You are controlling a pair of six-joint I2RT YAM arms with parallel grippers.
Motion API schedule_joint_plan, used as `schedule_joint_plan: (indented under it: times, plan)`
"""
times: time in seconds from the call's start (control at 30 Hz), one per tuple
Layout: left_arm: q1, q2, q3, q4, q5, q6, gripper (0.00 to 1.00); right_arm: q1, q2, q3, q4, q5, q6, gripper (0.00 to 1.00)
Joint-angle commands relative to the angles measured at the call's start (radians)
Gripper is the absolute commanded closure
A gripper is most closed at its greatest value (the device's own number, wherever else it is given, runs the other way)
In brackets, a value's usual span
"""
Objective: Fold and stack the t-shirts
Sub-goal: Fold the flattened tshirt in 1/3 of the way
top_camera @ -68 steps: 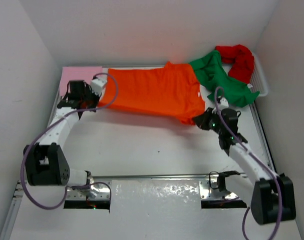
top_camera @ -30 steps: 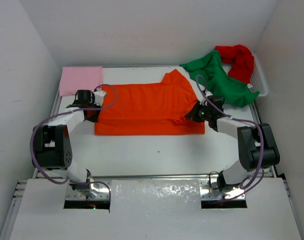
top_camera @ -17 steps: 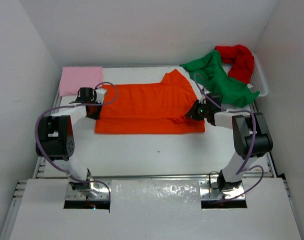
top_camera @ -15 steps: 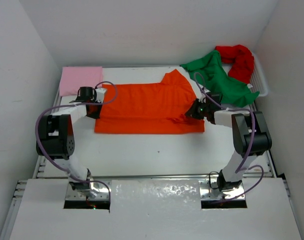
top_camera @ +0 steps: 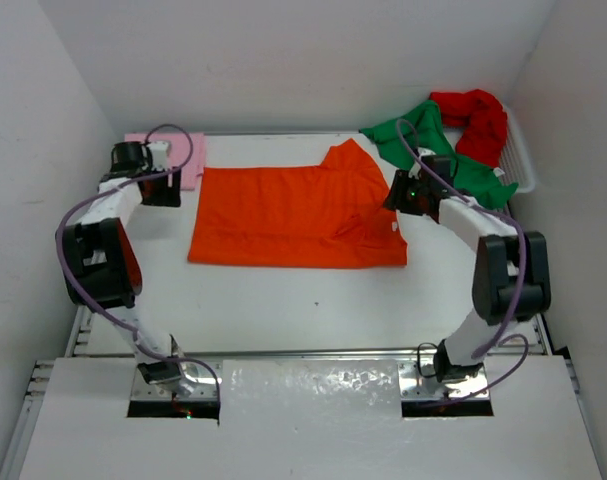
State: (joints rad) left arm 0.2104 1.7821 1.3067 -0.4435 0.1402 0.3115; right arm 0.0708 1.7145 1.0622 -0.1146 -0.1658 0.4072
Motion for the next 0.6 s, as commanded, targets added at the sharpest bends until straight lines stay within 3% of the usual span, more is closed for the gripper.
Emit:
schedule_joint_plan:
  times: [0.0, 0.07, 0.1, 0.23, 0.47, 0.5, 0.57]
  plan:
    - [0.049, -0.087, -0.02, -0.121, 0.133, 0.024, 0.32, -0.042, -0.154, -0.036, -0.164, 0.031, -0.025, 0.49]
    - [0.029, -0.099, -0.099, -0.162, 0.196, 0.052, 0.32, -0.049, -0.196, -0.105, -0.203, 0.005, -0.028, 0.43]
    - [0.018, -0.095, -0.124, -0.172, 0.212, 0.063, 0.29, -0.049, -0.202, -0.123, -0.215, -0.003, -0.031, 0.34]
    - [0.006, -0.043, -0.202, -0.136, 0.231, 0.061, 0.26, -0.051, -0.201, -0.217, -0.208, -0.009, -0.027, 0.3]
    - [-0.003, 0.048, -0.192, -0.129, 0.283, 0.043, 0.25, -0.051, -0.081, -0.271, -0.136, -0.118, 0.011, 0.36]
    - [-0.008, 0.051, -0.196, -0.124, 0.289, 0.043, 0.28, -0.051, -0.075, -0.28, -0.128, -0.124, 0.018, 0.38]
    - [-0.016, 0.057, -0.221, -0.113, 0.309, 0.041, 0.43, -0.052, -0.076, -0.303, -0.103, -0.118, 0.036, 0.5]
